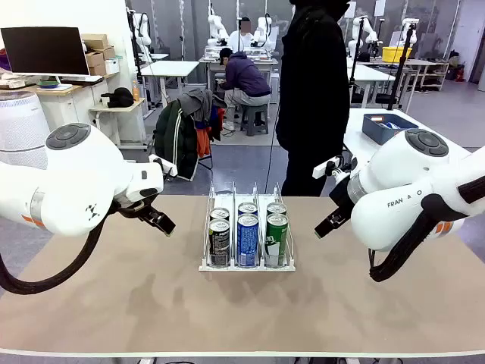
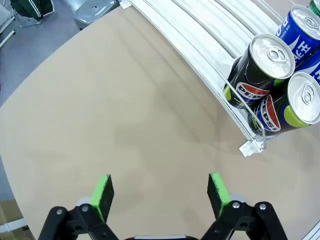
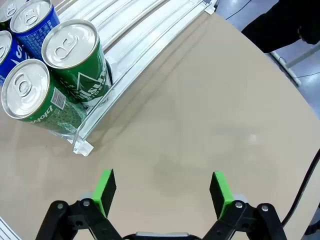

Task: Fill the beverage cans into the dispenser.
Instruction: Pick up the Sprite handed by the human.

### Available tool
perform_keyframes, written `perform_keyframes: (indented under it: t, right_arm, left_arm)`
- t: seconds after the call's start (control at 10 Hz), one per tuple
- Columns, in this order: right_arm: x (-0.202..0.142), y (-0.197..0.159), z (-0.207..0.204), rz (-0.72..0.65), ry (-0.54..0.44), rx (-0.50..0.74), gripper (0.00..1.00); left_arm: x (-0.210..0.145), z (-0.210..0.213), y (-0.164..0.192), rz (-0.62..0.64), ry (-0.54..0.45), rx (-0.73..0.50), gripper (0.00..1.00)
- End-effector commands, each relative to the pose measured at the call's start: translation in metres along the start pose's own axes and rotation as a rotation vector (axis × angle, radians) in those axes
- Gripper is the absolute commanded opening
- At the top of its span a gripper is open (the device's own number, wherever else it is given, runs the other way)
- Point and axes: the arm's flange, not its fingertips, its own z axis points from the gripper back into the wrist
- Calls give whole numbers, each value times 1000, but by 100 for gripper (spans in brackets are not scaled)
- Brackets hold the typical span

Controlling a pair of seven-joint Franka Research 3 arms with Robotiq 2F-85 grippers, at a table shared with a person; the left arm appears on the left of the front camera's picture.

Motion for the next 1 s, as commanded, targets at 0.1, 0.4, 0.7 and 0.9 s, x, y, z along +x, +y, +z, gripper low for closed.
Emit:
perform_keyframes:
  t: [0.1,0.4,0.7,0.9]
  right_arm:
    - [0,0,0,0,0,0,100]
    - [0,0,0,0,0,0,100]
    - [0,0,0,0,0,0,100]
    - [0,0,0,0,0,0,100]
  left_arm:
    - [0,0,0,0,0,0,100]
    - [0,0,0,0,0,0,100]
    - [0,0,0,0,0,0,100]
    - [0,0,0,0,0,0,100]
